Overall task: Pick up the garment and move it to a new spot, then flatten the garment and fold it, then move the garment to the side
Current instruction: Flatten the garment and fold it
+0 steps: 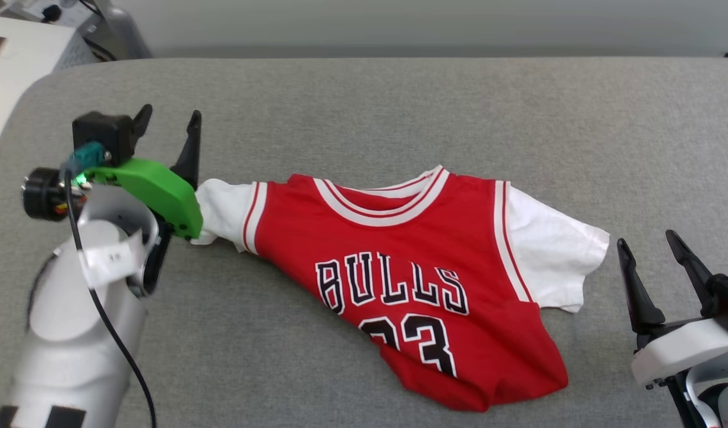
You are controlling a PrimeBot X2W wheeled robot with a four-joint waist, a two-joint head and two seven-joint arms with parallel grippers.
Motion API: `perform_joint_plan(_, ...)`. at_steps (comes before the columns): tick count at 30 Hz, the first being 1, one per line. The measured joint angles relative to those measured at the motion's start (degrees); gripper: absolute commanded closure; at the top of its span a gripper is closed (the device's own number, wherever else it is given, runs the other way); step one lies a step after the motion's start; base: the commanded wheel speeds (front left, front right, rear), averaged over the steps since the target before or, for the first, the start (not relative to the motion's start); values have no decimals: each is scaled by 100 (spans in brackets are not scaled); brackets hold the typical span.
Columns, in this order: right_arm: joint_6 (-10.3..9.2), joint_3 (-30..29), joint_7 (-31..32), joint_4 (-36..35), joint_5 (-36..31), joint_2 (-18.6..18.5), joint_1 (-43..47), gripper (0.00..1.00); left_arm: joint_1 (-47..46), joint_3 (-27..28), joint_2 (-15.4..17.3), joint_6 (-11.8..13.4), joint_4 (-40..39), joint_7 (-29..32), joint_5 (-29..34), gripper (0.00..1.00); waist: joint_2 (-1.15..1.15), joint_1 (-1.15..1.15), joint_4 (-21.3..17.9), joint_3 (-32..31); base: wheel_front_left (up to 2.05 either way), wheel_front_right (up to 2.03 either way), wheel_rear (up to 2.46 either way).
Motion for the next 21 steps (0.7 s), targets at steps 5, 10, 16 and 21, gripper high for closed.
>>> perform_joint_plan(5, 0, -73, 73, -89, 5, -26, 75, 0, 661, 69, -250, 141, -634, -686, -113, 0, 0, 0, 188, -197, 0, 0, 0)
perform_joint_plan(10, 0, -174, 174, -241, 8, -27, 280, 0, 1468, 80, -401, 301, -1423, -1049, -92, 0, 0, 0, 340, -421, 0, 0, 0)
perform_joint_plan(16, 0, -182, 294, -313, 13, -5, 482, 0, 2371, 124, -608, 537, -2286, -1145, 153, 0, 0, 0, 500, -625, 0, 0, 0)
perform_joint_plan(21, 0, -172, 383, -328, 52, -8, 632, 0, 2943, 133, -684, 504, -2659, -1146, 498, 0, 0, 0, 613, -705, 0, 0, 0)
